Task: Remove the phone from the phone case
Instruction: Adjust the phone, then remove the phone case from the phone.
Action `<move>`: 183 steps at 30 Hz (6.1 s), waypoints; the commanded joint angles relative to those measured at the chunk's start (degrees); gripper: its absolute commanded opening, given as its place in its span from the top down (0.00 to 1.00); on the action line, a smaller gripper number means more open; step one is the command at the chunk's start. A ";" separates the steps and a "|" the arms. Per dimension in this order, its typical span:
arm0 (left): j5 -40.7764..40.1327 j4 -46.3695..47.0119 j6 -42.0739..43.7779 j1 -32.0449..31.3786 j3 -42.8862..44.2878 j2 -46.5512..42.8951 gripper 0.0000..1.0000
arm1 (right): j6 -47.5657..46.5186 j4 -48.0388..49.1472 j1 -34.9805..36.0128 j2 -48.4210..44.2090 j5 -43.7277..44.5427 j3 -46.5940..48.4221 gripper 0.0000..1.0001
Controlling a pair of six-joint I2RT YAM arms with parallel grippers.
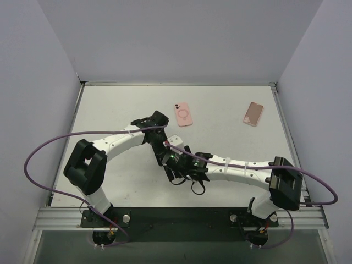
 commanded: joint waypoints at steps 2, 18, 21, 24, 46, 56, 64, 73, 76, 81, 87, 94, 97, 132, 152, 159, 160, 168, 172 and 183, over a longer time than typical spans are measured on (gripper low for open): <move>-3.32 -7.82 -4.40 -0.27 4.02 -0.15 1.00 | 1.53 -2.32 3.06 2.97 10.06 3.57 0.39; -5.34 -11.79 -6.60 -0.45 5.25 0.37 1.00 | 1.63 -5.04 5.97 10.79 14.65 8.67 0.74; -5.52 -12.49 -6.68 -0.45 5.43 0.46 1.00 | 1.54 -5.92 6.41 11.76 15.70 9.38 0.89; -4.73 -11.96 -5.47 -0.36 5.43 0.46 1.00 | 1.72 -6.71 6.41 11.85 17.02 9.46 1.00; 11.35 12.36 0.00 5.95 -6.52 -8.93 0.22 | 4.88 -6.02 2.99 5.79 15.80 3.50 1.00; 10.41 15.39 2.36 10.19 -11.19 -14.92 0.19 | 4.97 3.30 -12.83 -4.84 -10.17 -3.99 1.00; 4.53 20.83 3.61 10.18 -17.68 -20.88 0.18 | 8.65 9.18 -23.99 -7.66 -37.53 -0.38 1.00; 22.58 42.23 -2.98 16.07 -31.21 -22.74 0.16 | 19.73 29.83 -30.15 -8.89 -57.23 -7.05 1.00; 27.78 55.25 -9.04 16.78 -34.99 -21.43 0.15 | 21.22 32.48 -30.33 -9.16 -58.38 -7.67 1.00; 32.01 71.14 -15.11 16.87 -38.34 -19.40 0.15 | 24.82 37.04 -30.59 -8.10 -60.23 -8.90 1.00; 33.51 77.16 -17.85 16.95 -39.93 -18.43 0.16 | 31.50 47.15 -31.91 -8.71 -58.75 -13.64 1.00; 34.04 77.07 -16.18 17.30 -40.01 -19.49 0.15 | 33.09 46.11 -35.51 -14.95 -50.84 -18.30 1.00; 34.12 75.93 -15.30 17.57 -39.49 -20.10 0.15 | 33.88 45.49 -38.23 -17.94 -49.51 -20.85 1.00; 35.09 112.05 -36.57 17.39 -39.49 -7.01 0.50 | 45.66 72.21 -28.31 -2.39 -60.06 -20.15 1.00; 34.47 112.67 -37.62 17.57 -39.49 -7.62 1.00 | 43.82 68.09 -29.19 -4.15 -56.97 -23.14 1.00; 33.95 111.09 -37.01 18.10 -39.22 -9.73 1.00 | 42.67 63.85 -31.91 -9.14 -54.00 -26.21 0.36; 33.86 110.30 -36.92 18.10 -39.14 -9.82 1.00 | 43.28 64.30 -32.35 -9.76 -53.82 -26.83 0.37; 33.60 109.15 -36.48 18.10 -38.26 -10.08 1.00 | 44.08 66.40 -33.06 -11.88 -54.25 -28.42 0.59; 33.25 108.37 -36.31 18.10 -38.17 -10.26 1.00 | 44.69 67.99 -32.09 -10.65 -55.66 -27.19 0.62; 32.98 105.11 -34.90 18.10 -38.17 -11.14 1.00 | 46.63 71.33 -29.89 -10.38 -55.84 -28.41 0.70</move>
